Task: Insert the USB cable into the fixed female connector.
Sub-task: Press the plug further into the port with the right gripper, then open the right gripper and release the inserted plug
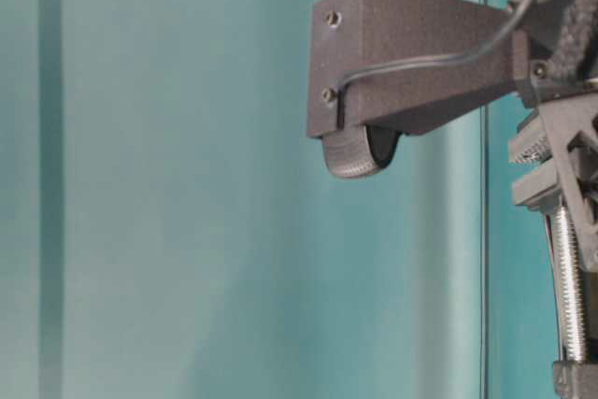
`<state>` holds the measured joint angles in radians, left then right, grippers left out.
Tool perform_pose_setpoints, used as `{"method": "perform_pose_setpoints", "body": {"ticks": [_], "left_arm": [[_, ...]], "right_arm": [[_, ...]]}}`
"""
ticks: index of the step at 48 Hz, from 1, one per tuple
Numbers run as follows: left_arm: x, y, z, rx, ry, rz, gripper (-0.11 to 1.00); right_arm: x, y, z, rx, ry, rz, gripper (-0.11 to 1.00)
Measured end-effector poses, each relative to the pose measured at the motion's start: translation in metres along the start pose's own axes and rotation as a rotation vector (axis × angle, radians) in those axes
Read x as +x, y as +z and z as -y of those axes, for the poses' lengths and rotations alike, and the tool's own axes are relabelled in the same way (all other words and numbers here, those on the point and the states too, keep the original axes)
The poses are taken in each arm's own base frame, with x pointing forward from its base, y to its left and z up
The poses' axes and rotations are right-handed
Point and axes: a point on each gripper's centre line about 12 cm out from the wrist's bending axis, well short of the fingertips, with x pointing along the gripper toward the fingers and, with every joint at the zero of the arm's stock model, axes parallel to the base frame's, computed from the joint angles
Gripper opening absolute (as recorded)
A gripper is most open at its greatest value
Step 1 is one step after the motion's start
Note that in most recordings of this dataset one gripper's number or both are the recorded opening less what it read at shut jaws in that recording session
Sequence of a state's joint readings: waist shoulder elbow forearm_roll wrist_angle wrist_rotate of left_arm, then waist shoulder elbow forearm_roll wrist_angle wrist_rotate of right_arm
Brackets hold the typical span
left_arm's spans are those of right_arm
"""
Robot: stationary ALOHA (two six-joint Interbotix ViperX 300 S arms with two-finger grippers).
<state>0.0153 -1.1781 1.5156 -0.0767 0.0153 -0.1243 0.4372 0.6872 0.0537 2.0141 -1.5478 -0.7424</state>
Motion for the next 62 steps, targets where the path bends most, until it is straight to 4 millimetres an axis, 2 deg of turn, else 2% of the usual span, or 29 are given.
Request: {"method": "perform_pose_setpoints", "body": {"ticks": [10, 19, 24, 35, 53, 62], "left_arm": [[0.0, 0.0, 0.0, 0.001, -0.001, -0.002, 1.0], [0.0, 0.0, 0.0, 0.002, -0.001, 0.0, 1.0], [0.0, 0.0, 0.0, 0.002, -0.001, -0.002, 1.0], [0.0, 0.0, 0.0, 0.002, 0.0, -0.002, 1.0], [0.0, 0.0, 0.0, 0.0, 0.0, -0.002, 1.0], [0.0, 0.0, 0.0, 0.002, 0.0, -0.002, 1.0]], "right_arm": [[-0.001, 0.0, 0.0, -0.007, 0.003, 0.0, 0.38], [-0.004, -0.002, 0.0, -0.019, 0.01, 0.0, 0.6], [-0.007, -0.002, 0.0, -0.021, 0.016, -0.001, 0.68], [-0.014, -0.002, 0.009, -0.082, 0.031, 0.004, 0.69], [-0.053, 0.026, 0.012, -0.285, 0.121, -0.01, 0.71], [-0.054, 0.028, 0.017, -0.353, 0.125, -0.004, 0.77]]}}
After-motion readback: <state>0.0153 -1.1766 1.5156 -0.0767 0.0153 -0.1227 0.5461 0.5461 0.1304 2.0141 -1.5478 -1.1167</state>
